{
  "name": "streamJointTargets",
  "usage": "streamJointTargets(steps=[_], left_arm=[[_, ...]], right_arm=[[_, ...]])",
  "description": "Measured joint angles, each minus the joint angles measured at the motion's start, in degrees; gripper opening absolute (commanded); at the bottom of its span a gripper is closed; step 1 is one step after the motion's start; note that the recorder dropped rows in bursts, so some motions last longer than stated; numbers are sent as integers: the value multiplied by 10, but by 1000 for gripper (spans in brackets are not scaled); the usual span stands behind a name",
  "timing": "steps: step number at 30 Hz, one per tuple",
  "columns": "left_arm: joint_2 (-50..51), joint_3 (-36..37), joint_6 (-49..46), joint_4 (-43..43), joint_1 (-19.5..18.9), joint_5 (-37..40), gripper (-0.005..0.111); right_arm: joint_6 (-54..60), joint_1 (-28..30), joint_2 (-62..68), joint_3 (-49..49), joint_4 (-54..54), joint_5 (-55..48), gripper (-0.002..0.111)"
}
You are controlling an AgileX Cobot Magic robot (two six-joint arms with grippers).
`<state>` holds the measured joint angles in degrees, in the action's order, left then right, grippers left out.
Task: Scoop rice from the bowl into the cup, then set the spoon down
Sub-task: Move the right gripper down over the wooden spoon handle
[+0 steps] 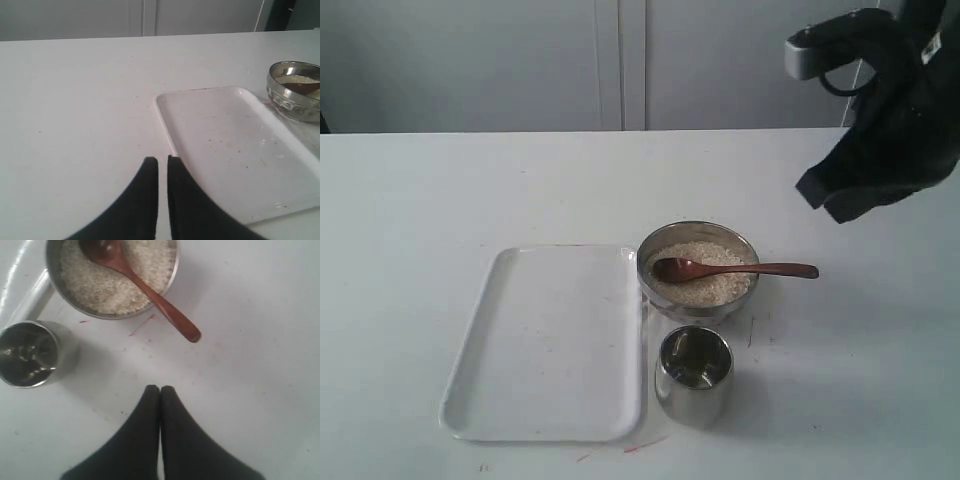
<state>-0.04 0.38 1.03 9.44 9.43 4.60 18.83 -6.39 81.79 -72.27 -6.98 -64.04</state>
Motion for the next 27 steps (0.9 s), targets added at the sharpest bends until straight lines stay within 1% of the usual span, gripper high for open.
streamJointTargets(steps=[3,5,12,17,20,22,26,27], left_arm=[[0,0,0,0,0,0,14],[0,0,0,0,0,0,14],[0,0,0,0,0,0,14],[0,0,0,0,0,0,14],[0,0,0,0,0,0,14],[0,0,0,0,0,0,14],[0,0,0,0,0,0,14],[0,0,0,0,0,0,14]], right_arm=[[26,41,10,0,-4,-2,0],[64,48,12,0,-3,-4,0],[204,22,12,0,-5,-9,0],[246,5,23,0,-5,1,2],[256,-3,40,0,-5,13,12],[268,-6,53,0,-5,19,25],[295,-9,72,0,-5,21,54],[305,-10,76,0,-7,21,58]])
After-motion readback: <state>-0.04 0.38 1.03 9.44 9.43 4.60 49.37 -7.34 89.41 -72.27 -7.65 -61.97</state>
